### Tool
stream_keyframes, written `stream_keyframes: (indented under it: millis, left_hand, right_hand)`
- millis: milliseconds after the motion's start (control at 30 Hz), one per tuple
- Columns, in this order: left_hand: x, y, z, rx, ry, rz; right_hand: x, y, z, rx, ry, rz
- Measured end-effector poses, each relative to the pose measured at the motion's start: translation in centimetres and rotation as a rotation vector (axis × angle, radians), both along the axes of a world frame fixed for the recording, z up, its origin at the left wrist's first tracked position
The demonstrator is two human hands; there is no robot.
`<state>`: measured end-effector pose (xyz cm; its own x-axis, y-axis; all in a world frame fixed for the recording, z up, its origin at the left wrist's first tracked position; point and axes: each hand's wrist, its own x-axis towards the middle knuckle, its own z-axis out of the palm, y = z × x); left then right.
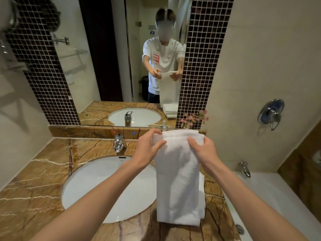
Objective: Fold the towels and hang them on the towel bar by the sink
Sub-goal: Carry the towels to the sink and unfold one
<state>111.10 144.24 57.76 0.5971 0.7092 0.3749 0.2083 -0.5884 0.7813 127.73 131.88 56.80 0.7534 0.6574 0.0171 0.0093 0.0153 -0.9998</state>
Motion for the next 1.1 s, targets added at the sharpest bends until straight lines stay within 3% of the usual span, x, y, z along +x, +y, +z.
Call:
stream_keyframes:
  millis: [267,700,1100]
  left_hand:
    - [0.5,0.7,0.7,0.036,0.075,0.024]
    - [0.7,0.4,2.3,-0.068,-0.003,-0.045]
    - [1.0,-0.5,3.3,-0.088,-0.107,-0.068]
  right_hand:
    - [0.4,-0.7,0.8,-0.025,-0.021,0.02]
    - [0.2,0.1,2.1,-0.008,0.241,-0.049]
    - [0.3,-1.4,0.6,-0.095,0.04,0.023]
